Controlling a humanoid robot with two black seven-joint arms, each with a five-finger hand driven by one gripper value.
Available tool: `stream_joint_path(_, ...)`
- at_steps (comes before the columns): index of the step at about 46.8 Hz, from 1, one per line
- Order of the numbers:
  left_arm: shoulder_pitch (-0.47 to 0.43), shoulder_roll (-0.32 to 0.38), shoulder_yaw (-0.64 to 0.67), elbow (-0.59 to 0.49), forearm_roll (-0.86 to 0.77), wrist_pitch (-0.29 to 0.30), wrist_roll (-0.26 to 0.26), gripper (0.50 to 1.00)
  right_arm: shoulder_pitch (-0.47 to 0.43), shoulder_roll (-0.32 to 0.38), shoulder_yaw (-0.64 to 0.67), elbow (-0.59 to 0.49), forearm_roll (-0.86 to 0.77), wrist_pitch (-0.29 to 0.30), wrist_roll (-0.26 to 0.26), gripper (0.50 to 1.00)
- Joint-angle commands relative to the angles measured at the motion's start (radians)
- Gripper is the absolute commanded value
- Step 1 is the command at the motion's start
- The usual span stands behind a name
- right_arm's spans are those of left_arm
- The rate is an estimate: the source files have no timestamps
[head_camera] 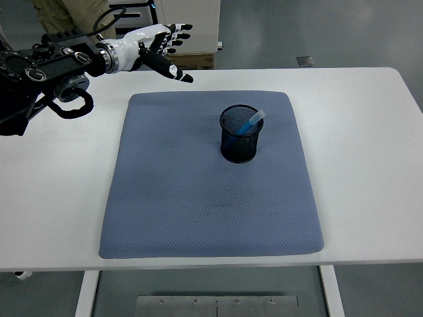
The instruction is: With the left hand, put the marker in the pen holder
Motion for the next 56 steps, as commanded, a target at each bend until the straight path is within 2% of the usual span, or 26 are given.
stream_joint_path(1, 0.053, 0.037, -0.049, 0.000, -0.030, 0.006, -0.001, 1.000, -0.001, 0.000, 0.000, 0.001, 0.000, 0.000, 0.000, 1.000)
stream_joint_path(7, 0.148, 0.129, -0.193, 0.000, -0.027, -0.001, -0.004, 1.000, 0.000, 0.000, 0.000, 0.001, 0.000, 0.000, 0.000, 1.000)
stream_joint_path(19, 0.335, 0.177, -0.520, 0.000, -0.027, -0.005, -0.004, 1.000, 0.000, 0.000, 0.000, 0.001, 0.000, 0.000, 0.000, 1.000)
stream_joint_path(34, 0.500, 0.190, -0.646, 0.001, -0.033, -0.005, -0.004, 1.000, 0.000, 0.000, 0.000, -0.001, 0.000, 0.000, 0.000, 1.000)
stream_joint_path(38, 0.544, 0.222, -0.706, 0.000, -0.033, -0.007, -0.004, 1.000, 0.000, 0.000, 0.000, 0.001, 0.000, 0.000, 0.000, 1.000)
stream_joint_path(47, 0.605, 0.272, -0.804, 0.000, -0.033, -0.099, -0.004, 1.000, 0.000, 0.000, 0.000, -0.001, 0.000, 0.000, 0.000, 1.000)
stream_joint_path(53, 0.625, 0.272, -0.816, 0.001, -0.034, -0.108, -0.010, 1.000, 0.000, 0.000, 0.000, 0.001, 0.000, 0.000, 0.000, 1.000)
stream_joint_path(56, 0.650, 0.273, -0.833, 0.001, -0.033, -0.109, -0.042, 1.000, 0.000, 0.000, -0.002, -0.001, 0.000, -0.006, 0.000, 1.000)
